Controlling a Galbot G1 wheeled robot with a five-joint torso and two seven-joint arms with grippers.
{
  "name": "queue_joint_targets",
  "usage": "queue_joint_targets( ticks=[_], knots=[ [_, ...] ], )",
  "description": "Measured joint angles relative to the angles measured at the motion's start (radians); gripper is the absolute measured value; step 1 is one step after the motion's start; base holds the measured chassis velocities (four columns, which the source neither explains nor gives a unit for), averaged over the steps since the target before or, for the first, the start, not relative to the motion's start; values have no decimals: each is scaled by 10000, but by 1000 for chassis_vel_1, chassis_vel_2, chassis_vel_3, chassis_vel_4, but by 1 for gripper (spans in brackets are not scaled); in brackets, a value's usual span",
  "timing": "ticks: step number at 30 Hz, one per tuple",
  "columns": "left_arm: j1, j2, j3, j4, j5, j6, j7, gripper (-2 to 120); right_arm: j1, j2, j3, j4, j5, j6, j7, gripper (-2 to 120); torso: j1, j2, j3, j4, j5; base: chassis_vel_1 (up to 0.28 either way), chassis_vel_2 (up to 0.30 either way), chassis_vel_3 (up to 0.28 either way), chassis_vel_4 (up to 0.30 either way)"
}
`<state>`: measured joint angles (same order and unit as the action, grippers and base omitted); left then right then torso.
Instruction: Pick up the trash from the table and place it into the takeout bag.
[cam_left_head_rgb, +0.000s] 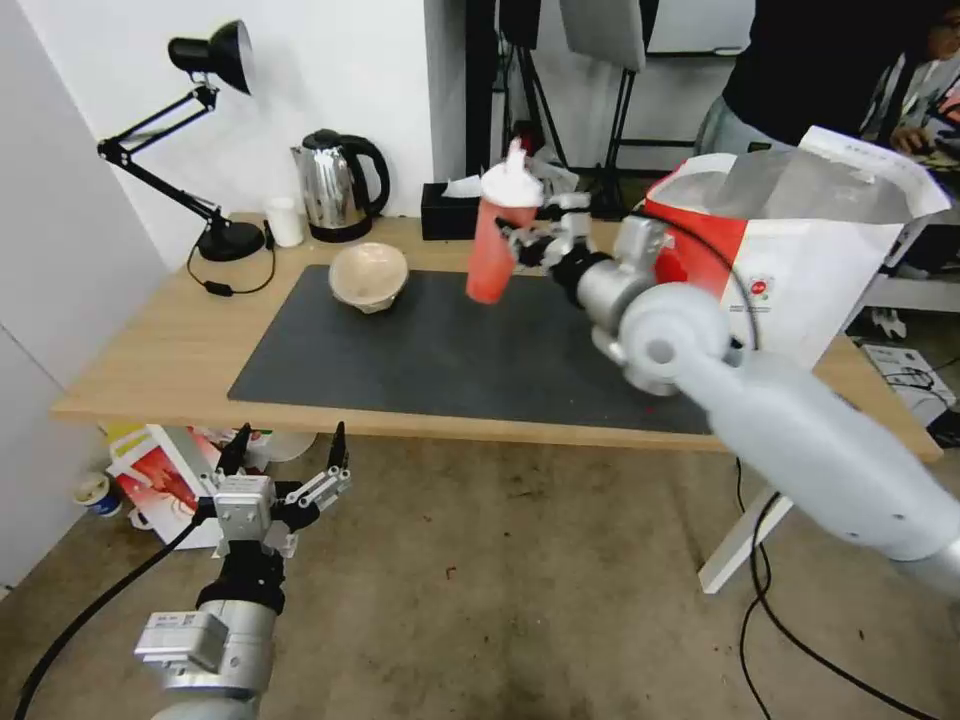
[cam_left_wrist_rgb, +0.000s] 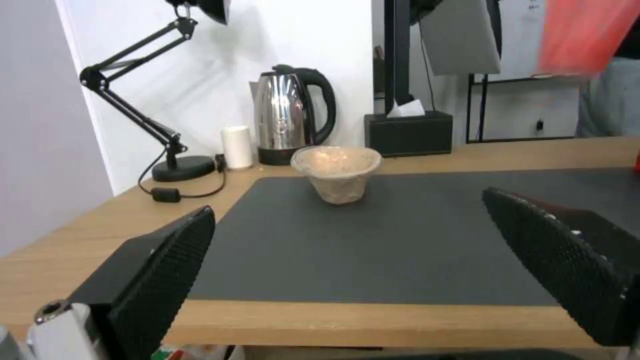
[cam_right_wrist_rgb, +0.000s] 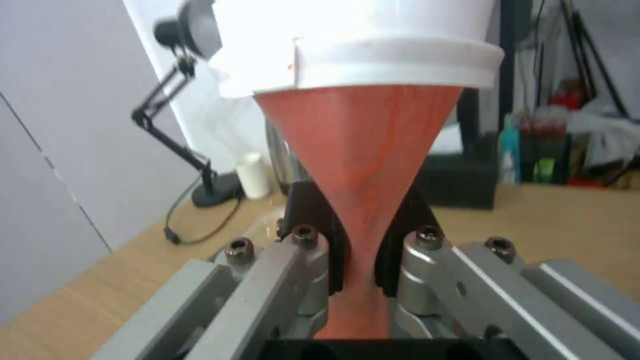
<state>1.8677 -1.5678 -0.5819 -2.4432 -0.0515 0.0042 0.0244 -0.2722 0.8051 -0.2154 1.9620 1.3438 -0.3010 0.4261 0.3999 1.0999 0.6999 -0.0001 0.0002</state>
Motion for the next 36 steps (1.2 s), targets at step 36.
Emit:
queue_joint_targets(
  ticks=[36],
  knots=[
    [-41,291,58,-13,-224,17,-6,100,691,-3137,2105,-2100,-691,-200,539,7,1,1,1,0,0,0,0,0,0]
  ],
)
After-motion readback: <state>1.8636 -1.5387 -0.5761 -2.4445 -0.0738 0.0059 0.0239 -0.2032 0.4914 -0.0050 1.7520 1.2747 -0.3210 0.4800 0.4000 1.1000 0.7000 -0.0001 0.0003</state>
